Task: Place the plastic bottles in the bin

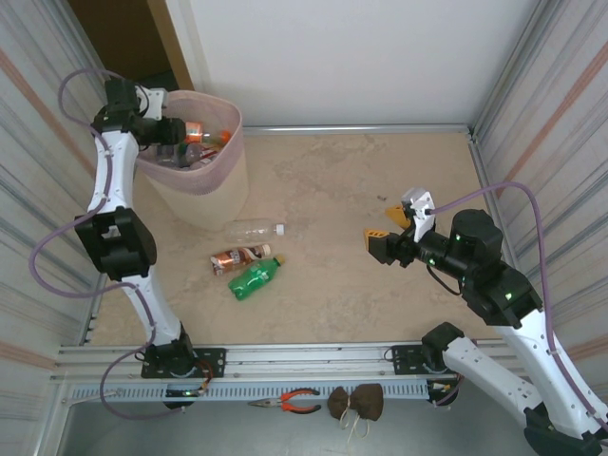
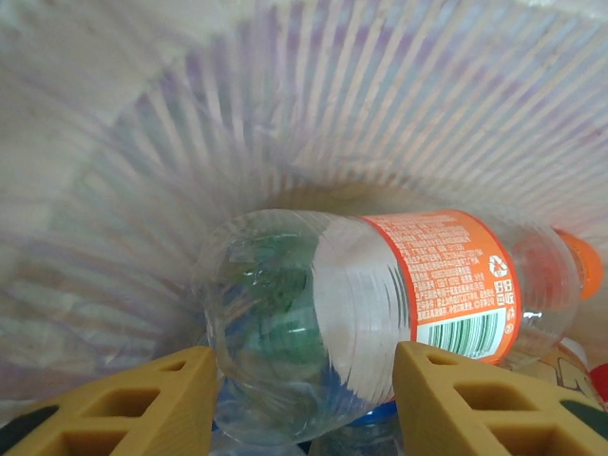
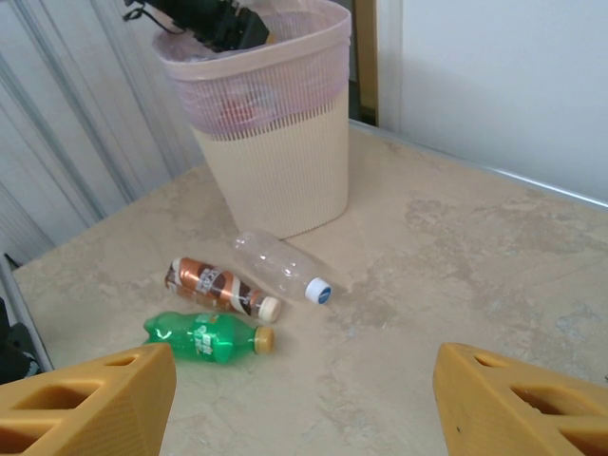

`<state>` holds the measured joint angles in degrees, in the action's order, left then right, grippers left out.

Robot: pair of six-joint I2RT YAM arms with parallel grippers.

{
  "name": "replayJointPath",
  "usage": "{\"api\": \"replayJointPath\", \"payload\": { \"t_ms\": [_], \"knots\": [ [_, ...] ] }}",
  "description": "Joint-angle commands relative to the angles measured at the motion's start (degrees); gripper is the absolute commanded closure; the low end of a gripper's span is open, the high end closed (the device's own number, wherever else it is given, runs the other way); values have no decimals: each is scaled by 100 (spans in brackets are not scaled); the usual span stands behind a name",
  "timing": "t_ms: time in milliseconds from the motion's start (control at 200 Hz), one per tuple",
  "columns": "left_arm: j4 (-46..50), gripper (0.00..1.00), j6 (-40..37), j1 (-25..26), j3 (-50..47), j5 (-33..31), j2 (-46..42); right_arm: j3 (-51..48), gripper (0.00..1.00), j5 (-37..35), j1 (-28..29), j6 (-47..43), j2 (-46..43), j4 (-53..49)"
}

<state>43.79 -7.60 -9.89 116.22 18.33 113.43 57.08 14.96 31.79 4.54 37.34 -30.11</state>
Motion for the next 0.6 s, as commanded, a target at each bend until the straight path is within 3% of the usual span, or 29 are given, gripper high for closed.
{"api": "replayJointPath", "payload": {
  "t_ms": [0,436,596],
  "knots": [
    [380,50,180,84,-351,168,27,-54,29,-14,-24,136,-74,-71],
    [504,44,302,76,281,494,-1025,156,30,-10,-24,175,-16,-87],
    [564,44,329,106,54,755,-1569,195,30,-42,-24,166,-23,-125]
  ]
}}
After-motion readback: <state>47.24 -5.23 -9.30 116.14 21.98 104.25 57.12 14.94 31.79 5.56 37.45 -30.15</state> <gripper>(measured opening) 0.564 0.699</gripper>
